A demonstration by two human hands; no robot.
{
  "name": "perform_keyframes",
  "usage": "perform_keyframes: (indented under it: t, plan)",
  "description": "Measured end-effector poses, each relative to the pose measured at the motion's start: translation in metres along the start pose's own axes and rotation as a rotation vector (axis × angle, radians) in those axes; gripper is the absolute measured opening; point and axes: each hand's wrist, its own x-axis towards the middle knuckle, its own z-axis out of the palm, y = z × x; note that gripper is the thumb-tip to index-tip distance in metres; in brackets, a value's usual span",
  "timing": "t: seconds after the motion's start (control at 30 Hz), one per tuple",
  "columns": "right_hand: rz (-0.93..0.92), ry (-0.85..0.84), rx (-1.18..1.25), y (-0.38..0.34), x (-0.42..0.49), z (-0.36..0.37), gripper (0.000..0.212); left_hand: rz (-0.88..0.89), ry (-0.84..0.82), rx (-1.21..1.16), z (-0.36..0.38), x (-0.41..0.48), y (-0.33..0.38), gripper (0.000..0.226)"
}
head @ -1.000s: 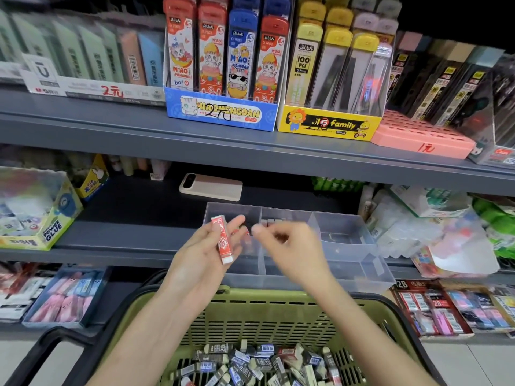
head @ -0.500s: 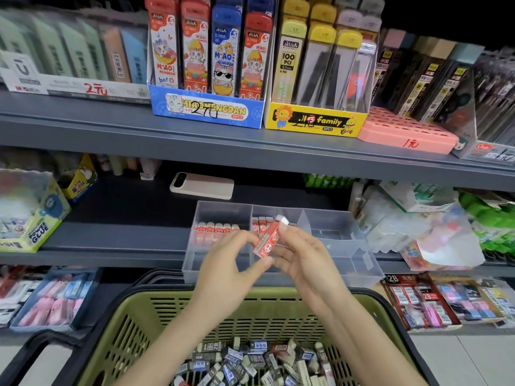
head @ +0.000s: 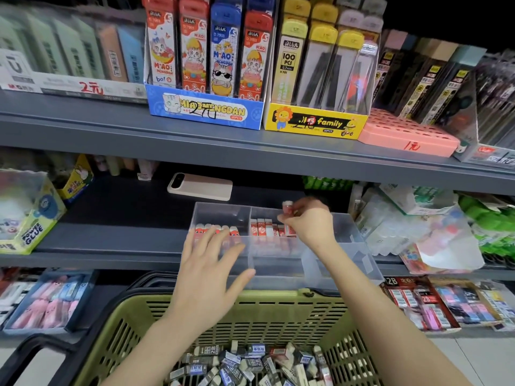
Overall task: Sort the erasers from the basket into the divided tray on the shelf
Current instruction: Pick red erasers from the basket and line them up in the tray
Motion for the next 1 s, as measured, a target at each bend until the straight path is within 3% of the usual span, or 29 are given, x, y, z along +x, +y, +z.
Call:
perform_keyframes:
  t: [0.13, 0.33, 0.43, 0.63, 0.7, 0.9, 1.0]
  plan:
    - [-0.095, -0.085, -0.472, -0.004, 0.002, 0.016, 0.035, 0.022, 0.011, 0.018, 0.002, -0.003, -0.004, 0.055]
    - [-0.077, -0.166, -0.604, -0.007, 0.003, 0.017, 0.042, 0.025, 0.017, 0.008, 0.003, -0.002, -0.005, 0.055]
    - [-0.116, -0.256, -0.574, -0.003, 0.003, 0.015, 0.038, 0.025, 0.017, 0.017, 0.004, -0.003, -0.005, 0.056]
    - [-0.195, -0.256, -0.533, 0.001, -0.003, 0.013, 0.032, 0.024, 0.007, 0.026, 0.002, -0.002, -0.005, 0.055]
    - [-0.229, -0.199, -0.474, 0.001, -0.013, 0.01, 0.031, 0.034, 0.009, 0.018, 0.0, -0.003, -0.005, 0.054]
    - [-0.604, 0.272, -0.072, 0.016, -0.083, -0.014, 0.019, 0.065, 0.138, -0.041, -0.011, -0.021, -0.01, 0.043]
    - [-0.678, 0.21, 0.051, 0.041, -0.13, -0.015, 0.025, 0.085, 0.221, -0.063, -0.015, -0.04, -0.016, 0.036]
